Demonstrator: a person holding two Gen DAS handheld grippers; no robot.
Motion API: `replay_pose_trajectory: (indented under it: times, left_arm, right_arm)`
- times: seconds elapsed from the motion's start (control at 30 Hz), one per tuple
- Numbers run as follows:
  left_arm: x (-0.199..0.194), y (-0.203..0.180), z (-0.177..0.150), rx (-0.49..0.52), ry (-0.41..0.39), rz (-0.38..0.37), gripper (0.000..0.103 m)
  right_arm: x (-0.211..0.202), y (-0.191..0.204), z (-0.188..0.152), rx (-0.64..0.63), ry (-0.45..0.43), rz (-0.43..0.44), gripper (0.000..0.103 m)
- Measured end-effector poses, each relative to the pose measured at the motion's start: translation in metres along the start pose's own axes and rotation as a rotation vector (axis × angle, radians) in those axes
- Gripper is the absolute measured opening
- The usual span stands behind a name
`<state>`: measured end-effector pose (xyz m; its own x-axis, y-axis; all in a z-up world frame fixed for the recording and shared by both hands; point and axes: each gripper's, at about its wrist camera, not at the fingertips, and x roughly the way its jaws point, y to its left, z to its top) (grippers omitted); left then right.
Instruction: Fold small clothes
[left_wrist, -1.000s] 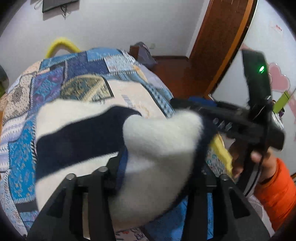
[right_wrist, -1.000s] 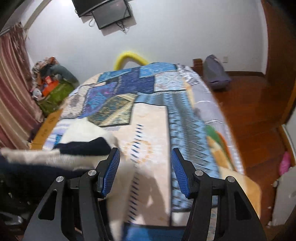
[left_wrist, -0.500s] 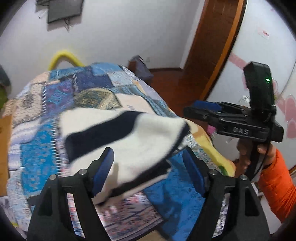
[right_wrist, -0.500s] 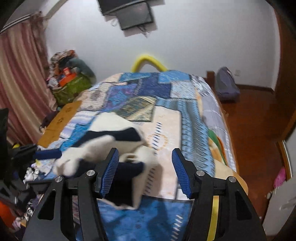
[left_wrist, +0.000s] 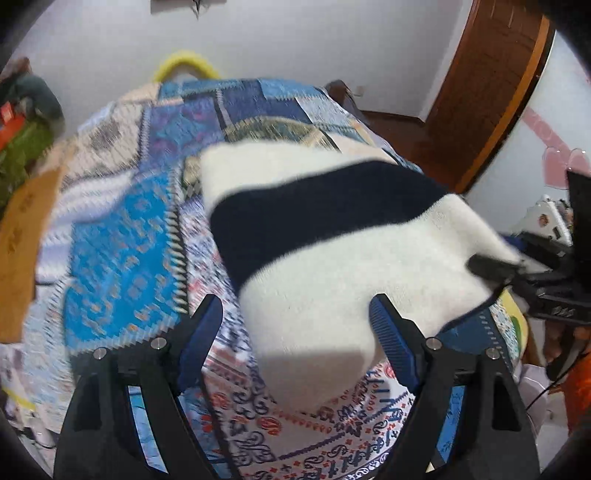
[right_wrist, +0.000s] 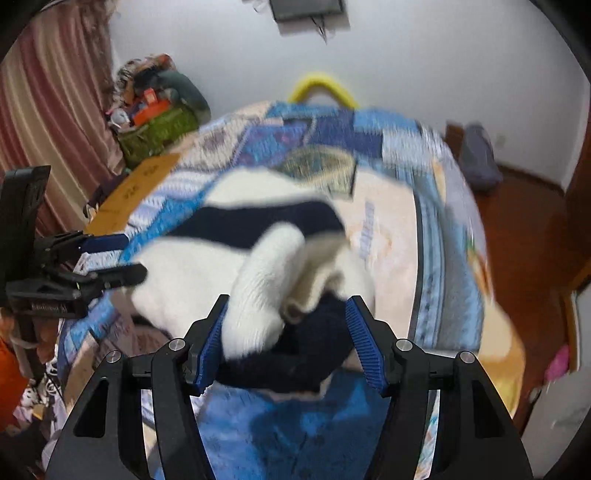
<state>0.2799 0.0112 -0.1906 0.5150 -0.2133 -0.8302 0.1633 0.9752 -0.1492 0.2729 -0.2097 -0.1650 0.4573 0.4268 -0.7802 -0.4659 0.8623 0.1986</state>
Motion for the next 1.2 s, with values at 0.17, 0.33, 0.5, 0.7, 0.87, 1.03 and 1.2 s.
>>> replay_pose_trajectory:
  times: [0.17,0.33,0.5,0.7,0.87,1.03,1.2]
  left_arm:
    - [0.022,-0.008,-0.017,0.046,0.040,-0.012,0.089]
    - [0.013,-0.012,-0.019,0.092,0.014,-0.001,0.089]
    - [-0.022,-0.014,0.003,0.095,-0.090,0.003,0.089]
    - [-0.022,-0.009,0.042,0.086,-0.170,0.069,0.089]
    - [0.032,-0.001,0.034,0.103,-0.026,0.069,0.089]
    - [0.054,0.006,0.017,0.033,0.009,0.004,0.091]
    - [0.039,0.005,0.008,0.060,-0.019,0.025,0.092]
  right_arm:
    - [0.022,-0.008,-0.029,0.023,0.082,-0.023,0.057]
    - [0.000,0.000,-0.024,-0.011,0.021,-0.048,0.057]
    - [-0.040,0.022,0.002,-0.094,-0.132,-0.070,0.057]
    - [-0.019,0.047,0.033,-0.112,-0.126,0.018,0.057]
    - [0.036,0.042,0.027,-0.078,0.011,0.030,0.057]
    - [0.053,0.045,0.003,-0.157,0.031,-0.036,0.062]
    - [0.037,0.048,-0.003,-0.172,0.020,-0.039,0.063]
